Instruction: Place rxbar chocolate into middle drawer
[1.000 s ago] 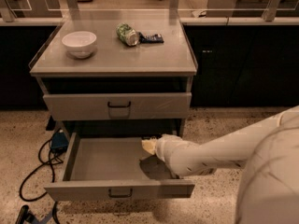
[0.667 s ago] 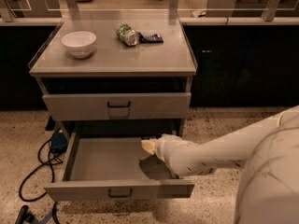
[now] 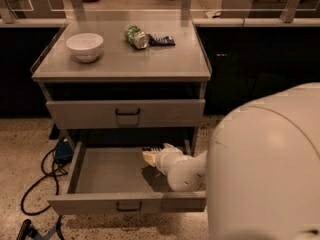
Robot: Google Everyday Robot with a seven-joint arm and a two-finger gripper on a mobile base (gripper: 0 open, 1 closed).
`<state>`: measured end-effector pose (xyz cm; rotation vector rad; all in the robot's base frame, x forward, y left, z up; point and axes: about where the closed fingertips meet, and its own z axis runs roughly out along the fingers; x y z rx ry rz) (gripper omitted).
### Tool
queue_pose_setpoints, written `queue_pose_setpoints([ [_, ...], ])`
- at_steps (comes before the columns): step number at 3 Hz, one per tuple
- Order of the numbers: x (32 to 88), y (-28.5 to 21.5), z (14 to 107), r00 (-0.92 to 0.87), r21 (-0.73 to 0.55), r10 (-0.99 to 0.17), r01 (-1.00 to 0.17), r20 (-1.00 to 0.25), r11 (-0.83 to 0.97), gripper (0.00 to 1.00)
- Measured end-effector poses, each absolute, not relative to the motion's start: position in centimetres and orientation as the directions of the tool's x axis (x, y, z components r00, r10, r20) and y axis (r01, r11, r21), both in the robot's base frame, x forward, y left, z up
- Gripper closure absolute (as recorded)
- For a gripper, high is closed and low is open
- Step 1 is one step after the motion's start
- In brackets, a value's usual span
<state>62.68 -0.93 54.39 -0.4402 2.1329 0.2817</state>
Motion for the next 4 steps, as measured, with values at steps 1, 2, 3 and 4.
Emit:
queue_pose_setpoints([
  [1, 62.9, 4.6, 51.0, -0.485, 0.006, -0.232, -0.44, -0.843, 0.898, 1.0],
  [2, 63.2, 4.4, 51.1, -0.481, 0.009, -0.222, -0.431, -0.848, 0.902, 1.0],
  [3, 64.1, 5.5, 49.5, -0.491, 0.048, -0.206, -0.455, -0.846, 0.889, 1.0],
  [4, 64.1, 5.5, 49.5, -0.491, 0.048, -0.206, -0.455, -0.846, 0.889, 1.0],
])
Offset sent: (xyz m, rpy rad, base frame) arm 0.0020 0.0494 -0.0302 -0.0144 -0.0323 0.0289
